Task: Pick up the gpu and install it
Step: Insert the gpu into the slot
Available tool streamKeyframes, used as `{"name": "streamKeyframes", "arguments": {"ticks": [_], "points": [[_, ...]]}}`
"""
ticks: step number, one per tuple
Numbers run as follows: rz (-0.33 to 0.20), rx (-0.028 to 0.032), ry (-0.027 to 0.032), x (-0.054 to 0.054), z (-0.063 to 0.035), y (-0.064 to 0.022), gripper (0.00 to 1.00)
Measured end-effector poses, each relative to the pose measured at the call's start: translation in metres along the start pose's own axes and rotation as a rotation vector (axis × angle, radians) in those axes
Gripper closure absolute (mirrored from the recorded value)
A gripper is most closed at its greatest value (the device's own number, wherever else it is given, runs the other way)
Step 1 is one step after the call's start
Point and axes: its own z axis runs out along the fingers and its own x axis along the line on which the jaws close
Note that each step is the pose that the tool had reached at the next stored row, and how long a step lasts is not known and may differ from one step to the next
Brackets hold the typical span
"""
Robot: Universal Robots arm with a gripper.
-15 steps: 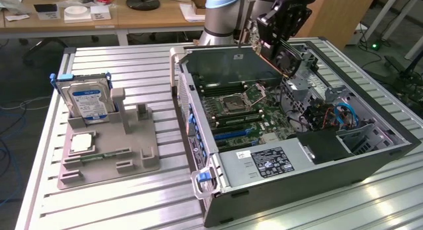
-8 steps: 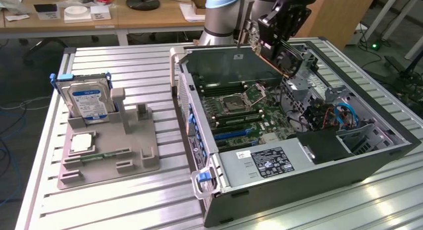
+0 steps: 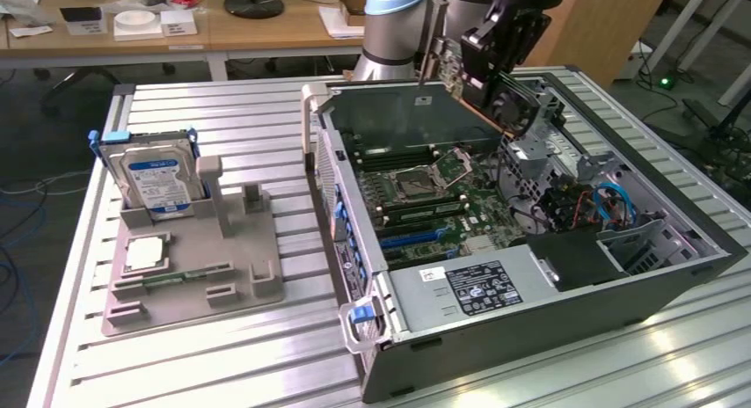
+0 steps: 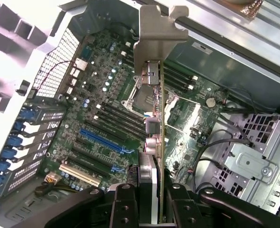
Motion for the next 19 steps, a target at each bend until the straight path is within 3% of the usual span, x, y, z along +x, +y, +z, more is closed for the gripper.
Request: {"name": "streamKeyframes", "arguments": {"ticks": [19], "points": [[-0.110, -0.0027, 0.0051, 0.0016, 0.0001, -0.0033, 0.72]]}}
